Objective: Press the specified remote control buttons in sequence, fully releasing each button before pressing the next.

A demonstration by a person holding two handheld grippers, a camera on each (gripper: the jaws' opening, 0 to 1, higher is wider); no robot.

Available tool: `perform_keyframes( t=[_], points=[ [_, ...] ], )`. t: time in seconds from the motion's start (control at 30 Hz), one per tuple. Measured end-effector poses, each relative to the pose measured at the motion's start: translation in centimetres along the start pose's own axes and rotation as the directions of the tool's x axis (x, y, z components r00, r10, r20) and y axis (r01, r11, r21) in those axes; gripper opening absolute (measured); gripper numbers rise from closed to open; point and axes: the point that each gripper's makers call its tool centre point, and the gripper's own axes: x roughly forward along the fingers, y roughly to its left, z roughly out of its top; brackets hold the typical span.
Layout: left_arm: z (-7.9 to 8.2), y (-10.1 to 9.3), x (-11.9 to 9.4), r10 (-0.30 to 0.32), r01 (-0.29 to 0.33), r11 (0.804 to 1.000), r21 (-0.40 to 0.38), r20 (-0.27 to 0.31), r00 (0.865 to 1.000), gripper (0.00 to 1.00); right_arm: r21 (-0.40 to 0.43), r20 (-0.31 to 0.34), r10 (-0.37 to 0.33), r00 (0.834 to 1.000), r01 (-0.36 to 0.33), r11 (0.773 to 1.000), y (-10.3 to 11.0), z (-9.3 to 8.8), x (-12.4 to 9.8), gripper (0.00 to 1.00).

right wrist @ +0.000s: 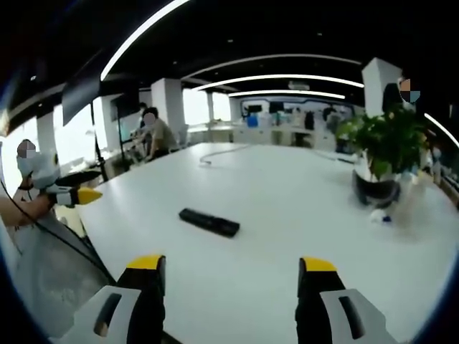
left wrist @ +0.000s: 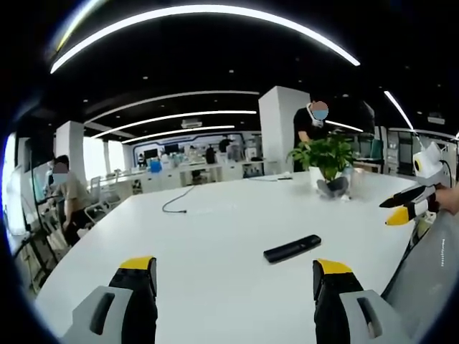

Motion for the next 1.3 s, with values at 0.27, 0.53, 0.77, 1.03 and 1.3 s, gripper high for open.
perform_keyframes(
  t=[0.27, 0.53, 0.77, 1.03, 1.3],
  points=[
    [-0.04, -0.02, 0.02, -0.002, 0.002, 1.0, 0.0, -0.001, 1.0, 0.94, -0.002, -0.001, -0.001, 1.0, 0.001, 1.0, -0.04, -0.03, 0.0, 0.73],
    [-0.16, -0.02, 0.03, -0.003, 0.003, 1.0, 0.004, -0.008, 1.0, 0.94, -0.007, -0.002, 0.0, 1.0, 0.0, 1.0, 0.05, -0.04, 0.02, 0.72],
    [-0.3, -0.08, 0.02, -0.007, 0.007, 1.0, 0.01, -0.017, 1.0, 0.94, -0.007, 0.0, 0.0, 1.0, 0.0, 1.0, 0.11, 0.02, -0.01, 0.72],
    [-0.37, -0.1, 0.05, -0.008, 0.009, 1.0, 0.019, -0.023, 1.0, 0.93, -0.008, 0.003, 0.0, 1.0, 0.0, 1.0, 0.2, 0.09, -0.05, 0.72],
    [-0.45, -0.04, 0.03, -0.006, 0.006, 1.0, 0.022, -0.029, 1.0, 0.93, -0.021, -0.003, 0.011, 1.0, -0.011, 1.0, 0.45, 0.04, -0.01, 0.72]
  ],
)
